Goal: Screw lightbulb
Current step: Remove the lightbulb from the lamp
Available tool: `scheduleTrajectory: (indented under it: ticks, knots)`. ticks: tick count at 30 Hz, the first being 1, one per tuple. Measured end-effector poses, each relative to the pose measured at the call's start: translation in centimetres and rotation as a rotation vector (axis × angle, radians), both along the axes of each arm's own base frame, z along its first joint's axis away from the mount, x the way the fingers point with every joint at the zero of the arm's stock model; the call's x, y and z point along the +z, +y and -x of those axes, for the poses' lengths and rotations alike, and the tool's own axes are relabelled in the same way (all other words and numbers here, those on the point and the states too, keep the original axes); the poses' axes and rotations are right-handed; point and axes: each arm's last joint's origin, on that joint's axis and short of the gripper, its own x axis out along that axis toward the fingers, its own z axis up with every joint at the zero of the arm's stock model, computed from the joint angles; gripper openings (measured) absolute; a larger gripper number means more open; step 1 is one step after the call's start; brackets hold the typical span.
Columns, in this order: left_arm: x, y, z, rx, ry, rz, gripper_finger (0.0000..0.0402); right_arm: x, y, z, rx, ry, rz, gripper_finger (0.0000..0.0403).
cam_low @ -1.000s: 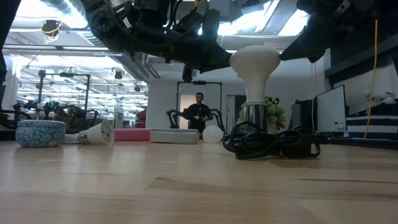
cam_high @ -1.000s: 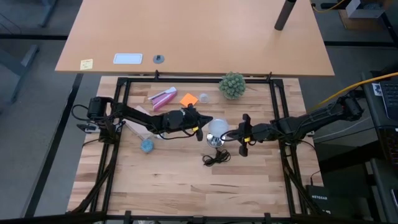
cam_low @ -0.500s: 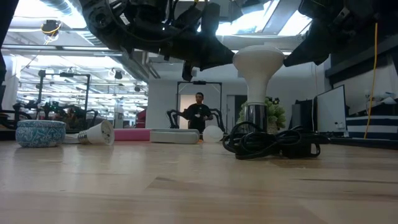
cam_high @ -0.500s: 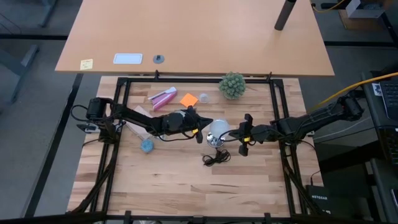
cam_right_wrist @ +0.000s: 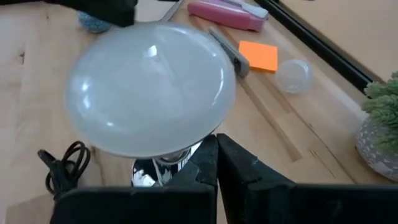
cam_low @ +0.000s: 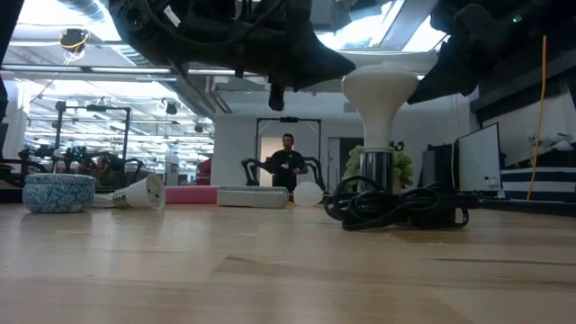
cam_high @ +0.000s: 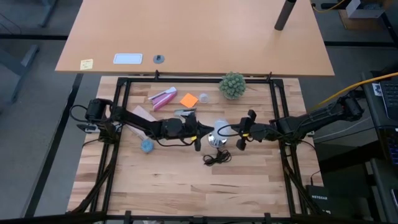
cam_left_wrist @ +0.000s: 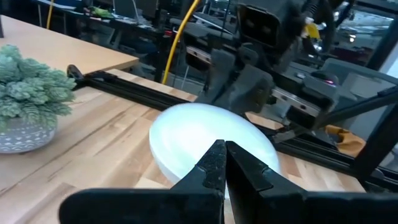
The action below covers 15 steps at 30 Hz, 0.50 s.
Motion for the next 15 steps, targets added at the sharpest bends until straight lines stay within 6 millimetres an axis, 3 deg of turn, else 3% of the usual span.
scheduleTrajectory:
  ticks: [15]
  knots:
    - [0.04,-0.42,0.02,0.0,-0.013,-0.022,0.0001,0.18,0.01,-0.1,-0.008,-0.021,0.005,0.0005]
